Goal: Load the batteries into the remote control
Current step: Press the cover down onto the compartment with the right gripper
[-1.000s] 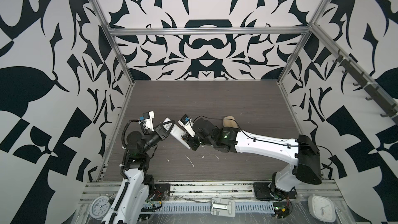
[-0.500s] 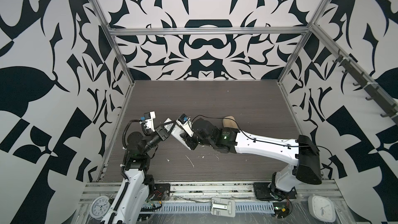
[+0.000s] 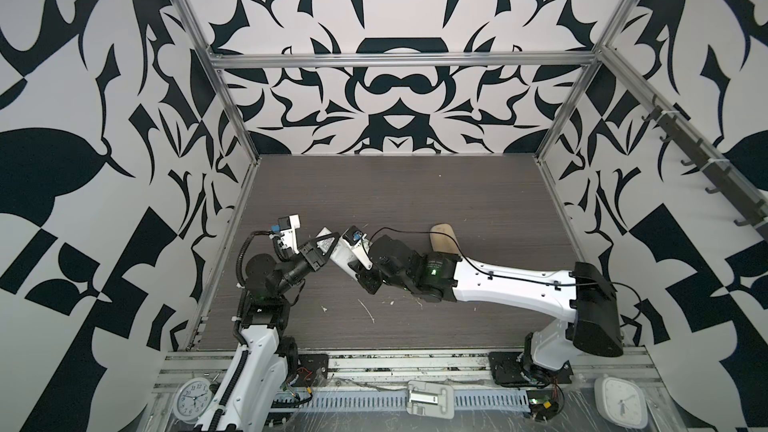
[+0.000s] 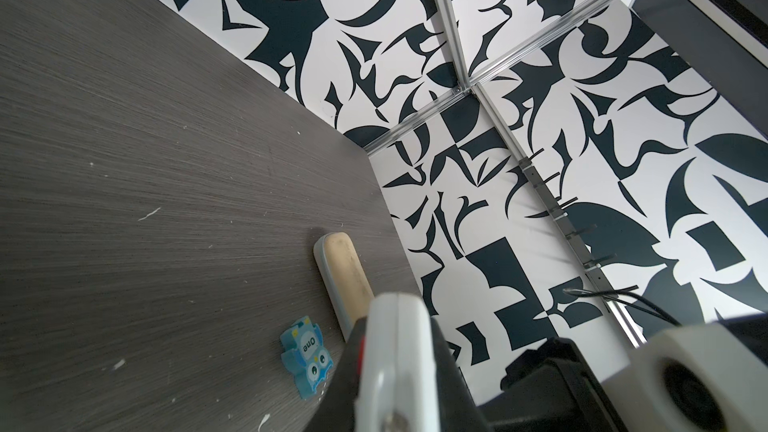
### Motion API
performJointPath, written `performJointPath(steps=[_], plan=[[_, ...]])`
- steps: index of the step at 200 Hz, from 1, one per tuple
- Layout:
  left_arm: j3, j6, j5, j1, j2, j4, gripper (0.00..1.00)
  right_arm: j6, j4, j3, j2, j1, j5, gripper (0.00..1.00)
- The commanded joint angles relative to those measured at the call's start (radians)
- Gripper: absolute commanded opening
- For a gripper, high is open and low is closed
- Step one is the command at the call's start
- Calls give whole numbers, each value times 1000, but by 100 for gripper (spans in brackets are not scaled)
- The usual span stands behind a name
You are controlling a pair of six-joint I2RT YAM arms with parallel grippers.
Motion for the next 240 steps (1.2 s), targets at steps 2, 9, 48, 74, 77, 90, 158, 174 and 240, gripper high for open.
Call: performJointPath(steps=[2,9,48,74,77,90,158,174,240], plan=[[0,-7,5,-2,-20,20,0,-16,-22,-16,-35,14,69,0],[-1,-5,2,-2,-20,17,0,-17,-20,-20,-37,18,79,0],[0,-3,2,-3,-16,17,0,-25,-18,-42,-43,28,108,0],[0,-5,4,-3,-15,20,0,-27,9,-64,-48,30,99,0],[0,-5,4,-2,-16,19,0,-29,15,-69,-49,30,97,0],[0,-6,5,-2,-15,21,0,-28,31,-81,-54,28,89,0],[1,-10,4,-2,-14,20,0,-28,46,-101,-47,30,77,1],[1,-7,4,-2,-14,20,0,-30,49,-98,-41,29,63,3],[1,-7,2,-2,-11,18,0,-54,45,-110,-46,29,64,20]])
